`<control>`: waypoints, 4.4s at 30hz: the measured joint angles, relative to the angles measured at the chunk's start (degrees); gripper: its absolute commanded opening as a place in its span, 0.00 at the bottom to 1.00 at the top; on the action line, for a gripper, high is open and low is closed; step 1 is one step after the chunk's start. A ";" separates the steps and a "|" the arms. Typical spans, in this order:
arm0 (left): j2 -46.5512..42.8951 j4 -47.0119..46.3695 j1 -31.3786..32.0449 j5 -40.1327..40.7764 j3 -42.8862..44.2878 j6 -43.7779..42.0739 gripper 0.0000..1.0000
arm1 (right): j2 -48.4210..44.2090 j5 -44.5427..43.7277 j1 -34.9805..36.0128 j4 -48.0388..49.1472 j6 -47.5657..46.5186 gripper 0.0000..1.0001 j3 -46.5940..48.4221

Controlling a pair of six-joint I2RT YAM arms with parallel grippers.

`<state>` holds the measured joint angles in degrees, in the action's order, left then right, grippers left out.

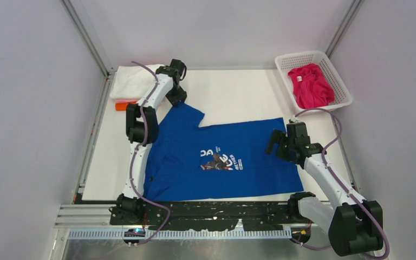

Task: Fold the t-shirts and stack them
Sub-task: Grab the side of the flattened tshirt furthest away from the robot with both arms

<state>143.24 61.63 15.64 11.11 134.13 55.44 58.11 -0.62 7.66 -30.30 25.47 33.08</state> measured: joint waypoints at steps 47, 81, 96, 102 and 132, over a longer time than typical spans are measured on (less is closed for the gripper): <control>-1.38 -23.89 -6.54 -31.08 -9.84 -17.16 0.99 | 2.99 1.99 -0.02 4.04 -1.64 0.95 -1.29; -3.28 -6.08 -2.99 -19.69 -8.76 -35.47 0.00 | 1.40 0.72 -0.02 2.78 -2.86 0.95 -0.92; -11.23 -12.81 -2.36 -21.84 -21.64 -40.15 0.00 | 20.81 -9.73 -0.02 0.76 -2.82 0.96 20.98; -15.30 -15.17 -1.33 -21.66 -23.52 -41.72 0.00 | 38.49 -17.33 0.17 -2.34 -2.54 0.98 37.64; -24.48 -19.50 -0.26 -21.64 -32.85 -43.71 0.00 | 58.07 -29.18 1.66 -8.39 0.87 0.59 49.72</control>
<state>118.76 42.13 15.38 -10.52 101.27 11.73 116.18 -29.80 9.32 -38.70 26.35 82.81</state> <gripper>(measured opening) 0.022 0.647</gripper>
